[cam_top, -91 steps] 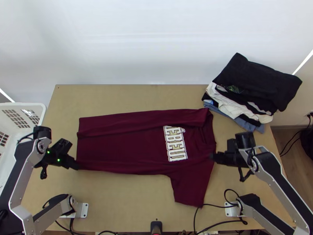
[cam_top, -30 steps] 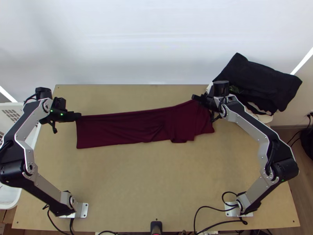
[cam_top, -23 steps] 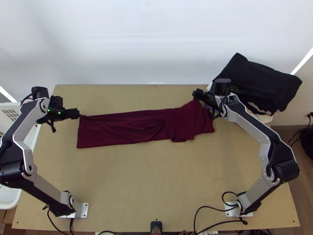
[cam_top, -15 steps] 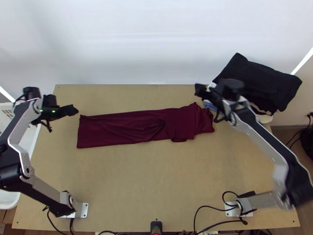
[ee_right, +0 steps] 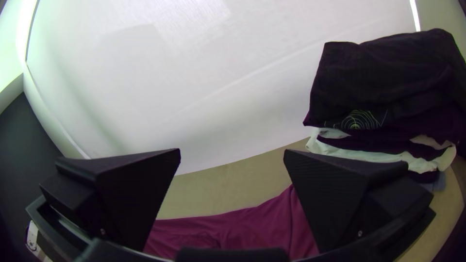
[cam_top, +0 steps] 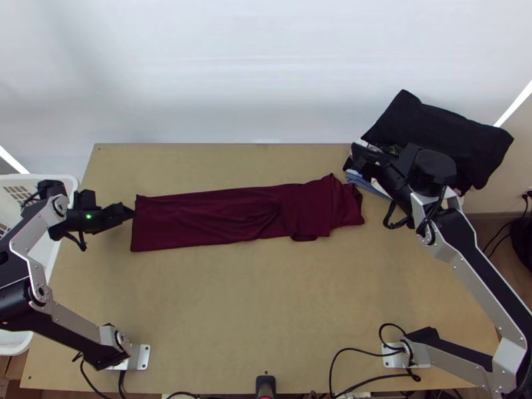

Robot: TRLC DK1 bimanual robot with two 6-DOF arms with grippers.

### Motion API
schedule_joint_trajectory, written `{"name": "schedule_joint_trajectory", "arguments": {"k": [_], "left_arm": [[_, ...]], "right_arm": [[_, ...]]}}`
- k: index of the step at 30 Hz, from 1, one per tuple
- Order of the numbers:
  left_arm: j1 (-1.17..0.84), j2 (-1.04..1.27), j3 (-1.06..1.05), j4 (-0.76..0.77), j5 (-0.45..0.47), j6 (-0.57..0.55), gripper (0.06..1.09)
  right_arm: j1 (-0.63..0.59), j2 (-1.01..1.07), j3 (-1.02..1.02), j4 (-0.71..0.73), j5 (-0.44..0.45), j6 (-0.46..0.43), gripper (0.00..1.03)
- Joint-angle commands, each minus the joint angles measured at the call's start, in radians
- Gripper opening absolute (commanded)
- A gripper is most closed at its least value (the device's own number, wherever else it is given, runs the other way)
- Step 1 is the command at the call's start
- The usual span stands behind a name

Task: Fold the t-shirt

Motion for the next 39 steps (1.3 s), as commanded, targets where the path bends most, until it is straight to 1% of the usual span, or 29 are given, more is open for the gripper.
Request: {"name": "schedule_joint_trajectory", "arguments": {"k": [1, 4, 8, 10, 14, 20, 21, 22, 23, 25, 26, 30, 33, 39], "left_arm": [[-0.005, -0.001, -0.031, 0.013, 0.014, 0.027, 1.04], [-0.012, 0.019, -0.042, 0.031, 0.014, 0.034, 1.04], [-0.049, 0.047, -0.056, 0.079, -0.017, 0.034, 1.04], [-0.071, 0.059, -0.053, 0.085, -0.018, 0.031, 1.04], [-0.136, 0.084, -0.071, 0.125, -0.071, 0.021, 1.04], [-0.25, 0.078, -0.076, 0.154, -0.075, -0.071, 1.03], [-0.265, 0.07, -0.077, 0.163, -0.075, -0.088, 0.98], [-0.273, 0.062, -0.08, 0.168, -0.077, -0.09, 0.85], [-0.282, 0.058, -0.083, 0.189, -0.081, -0.104, 0.68], [-0.287, 0.048, -0.082, 0.214, -0.092, -0.13, 0.28], [-0.284, 0.048, -0.077, 0.218, -0.092, -0.13, 0.1], [-0.216, 0.045, -0.071, 0.209, -0.092, -0.11, 0.1], [-0.11, 0.045, -0.048, 0.175, -0.09, -0.054, 0.1], [0.092, 0.051, 0.041, 0.048, -0.09, 0.087, 0.1]], "right_arm": [[-0.005, -0.037, -0.011, -0.002, 0.004, 0.041, 0.99], [-0.004, -0.04, 0.006, -0.015, 0.004, 0.041, 0.99], [-0.004, -0.041, 0.033, -0.03, 0.004, 0.041, 0.99], [-0.002, -0.043, 0.044, -0.036, 0.004, 0.041, 0.99], [-0.001, -0.044, 0.064, -0.055, 0.004, 0.042, 0.99], [-0.001, -0.046, 0.075, -0.059, 0.006, 0.042, 0.99], [-0.001, -0.047, 0.075, -0.061, 0.007, 0.042, 0.99], [0.001, -0.047, 0.075, -0.061, 0.007, 0.042, 0.99], [0.001, -0.047, 0.075, -0.061, 0.007, 0.042, 0.99], [-0.001, -0.05, 0.073, -0.062, 0.009, 0.042, 0.99], [-0.001, -0.052, 0.071, -0.062, 0.009, 0.042, 0.99], [-0.004, -0.061, 0.059, -0.062, 0.009, 0.042, 0.99], [-0.007, -0.069, 0.041, -0.062, 0.009, 0.042, 0.99], [-0.008, -0.078, 0.013, -0.052, 0.009, 0.048, 0.99]]}}
